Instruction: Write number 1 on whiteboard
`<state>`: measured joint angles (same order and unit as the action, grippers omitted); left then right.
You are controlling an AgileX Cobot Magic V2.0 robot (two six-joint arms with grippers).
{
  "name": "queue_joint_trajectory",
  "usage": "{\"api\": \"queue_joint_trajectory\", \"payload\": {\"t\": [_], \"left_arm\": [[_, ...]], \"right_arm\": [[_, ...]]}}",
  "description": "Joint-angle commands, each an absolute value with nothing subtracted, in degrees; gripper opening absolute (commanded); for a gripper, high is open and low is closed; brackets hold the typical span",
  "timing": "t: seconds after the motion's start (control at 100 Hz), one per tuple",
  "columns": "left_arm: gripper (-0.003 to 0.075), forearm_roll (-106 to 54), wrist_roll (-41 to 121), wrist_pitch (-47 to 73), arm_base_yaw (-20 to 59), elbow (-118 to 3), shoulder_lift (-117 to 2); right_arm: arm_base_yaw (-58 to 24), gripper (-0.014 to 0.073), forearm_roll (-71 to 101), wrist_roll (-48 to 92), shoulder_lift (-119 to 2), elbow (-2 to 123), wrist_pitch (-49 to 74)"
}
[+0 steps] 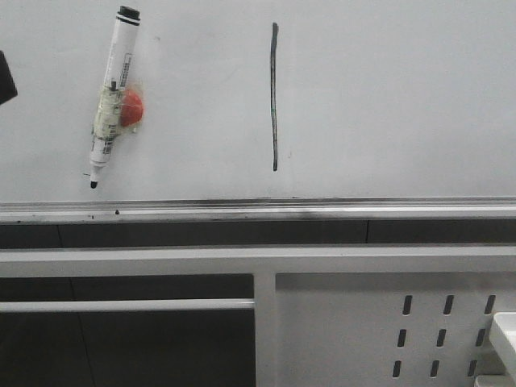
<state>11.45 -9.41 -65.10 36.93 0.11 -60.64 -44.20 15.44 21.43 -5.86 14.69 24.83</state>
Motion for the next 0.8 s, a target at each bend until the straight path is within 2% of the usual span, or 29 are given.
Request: {"api": "queue_joint_trajectory", "payload": {"t": [0.0, 0.38, 0.66, 0.73, 0.79], "left_arm": [[-0.002, 10.6, -9.9, -78.0, 36.9, 1.4, -59.7], [-0.002, 3.6, -8.1, -78.0, 36.9, -0.1, -55.0], [-0.002, 1.2, 2.1, -76.7, 38.1, -1.8, -34.7], [-0.002, 1.2, 3.6, -71.2, 37.3, -1.8, -28.1], [-0.002, 1.2, 3.6, -61.9, 35.0, -1.8, -22.3]], "right_arm": [[-43.8, -0.0069, 16.0, 21.5, -6.3, 16.0, 20.9], [-43.8, -0.0069, 16.0, 21.5, -6.3, 16.0, 20.9], [-43.8, -0.0069, 16.0, 21.5, -6.3, 16.0, 21.0], [-43.8, -0.0069, 16.0, 21.5, -6.3, 16.0, 21.0], [-43.8, -0.0069, 16.0, 21.5, -6.3, 16.0, 21.0]]}}
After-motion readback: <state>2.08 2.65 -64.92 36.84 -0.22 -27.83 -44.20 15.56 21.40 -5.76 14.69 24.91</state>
